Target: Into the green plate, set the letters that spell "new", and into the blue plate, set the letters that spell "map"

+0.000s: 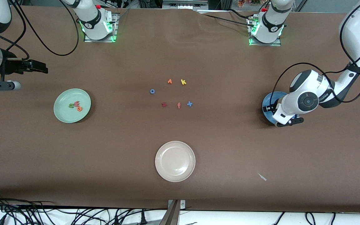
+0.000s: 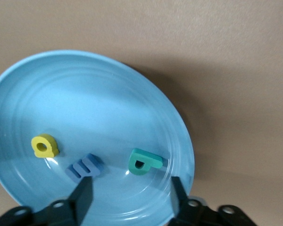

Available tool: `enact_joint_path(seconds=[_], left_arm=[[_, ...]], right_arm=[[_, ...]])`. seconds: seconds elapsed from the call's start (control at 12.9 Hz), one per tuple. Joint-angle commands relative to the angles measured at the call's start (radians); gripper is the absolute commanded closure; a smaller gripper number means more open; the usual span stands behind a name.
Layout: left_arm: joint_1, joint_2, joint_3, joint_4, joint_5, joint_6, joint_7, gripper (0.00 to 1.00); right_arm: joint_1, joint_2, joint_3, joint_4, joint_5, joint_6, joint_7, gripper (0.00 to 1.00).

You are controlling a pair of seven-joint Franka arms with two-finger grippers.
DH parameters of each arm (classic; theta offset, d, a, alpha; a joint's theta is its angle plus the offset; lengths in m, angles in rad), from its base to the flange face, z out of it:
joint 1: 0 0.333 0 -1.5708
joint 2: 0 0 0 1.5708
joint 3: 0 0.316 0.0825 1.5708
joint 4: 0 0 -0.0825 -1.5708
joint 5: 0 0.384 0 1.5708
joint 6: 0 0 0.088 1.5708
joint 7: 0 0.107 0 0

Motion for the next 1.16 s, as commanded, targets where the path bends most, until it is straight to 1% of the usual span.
enact_joint_path(seconds=[0.0, 0.15, 0.31, 0.39, 0.46, 0.54, 0.85, 1.01, 1.08], left_arm=[[0.015, -0.031, -0.031, 0.054, 0.015, -0.014, 0.057, 0.0], [0.025, -0.049, -0.055, 0.099, 0.011, -0.05, 0.097, 0.0], [0.025, -0.059, -0.078, 0.174, 0.008, -0.142, 0.135, 0.0], [0.028, -0.059, -0.118, 0.223, 0.002, -0.188, 0.154, 0.0], [0.033, -0.059, -0.129, 0.27, -0.032, -0.225, 0.175, 0.0], [0.035, -0.065, -0.138, 0.309, -0.058, -0.254, 0.201, 0.0], [0.021, -0.072, -0.151, 0.468, -0.061, -0.386, 0.237, 0.0], [0.024, -0.072, -0.181, 0.519, -0.061, -0.406, 0.234, 0.0], [0.024, -0.072, -0.183, 0.544, -0.061, -0.414, 0.234, 0.0]], right_arm=[[-0.009, -0.001, 0.004, 0.017, 0.017, -0.012, 0.013, 0.0], [-0.009, -0.001, 0.006, 0.017, 0.017, -0.01, 0.013, 0.0], [-0.009, 0.001, 0.004, 0.019, 0.017, -0.012, 0.015, 0.0], [-0.009, 0.001, 0.006, 0.019, 0.017, -0.01, 0.015, 0.0], [-0.009, 0.001, 0.006, 0.019, 0.017, -0.01, 0.015, 0.0], [-0.009, 0.001, 0.004, 0.019, 0.017, -0.01, 0.015, 0.0], [-0.015, 0.001, 0.001, 0.022, 0.014, -0.018, 0.004, 0.0], [-0.016, 0.019, 0.003, 0.071, 0.014, -0.024, 0.002, 0.0], [-0.016, 0.025, 0.003, 0.091, 0.016, -0.044, 0.004, 0.0]])
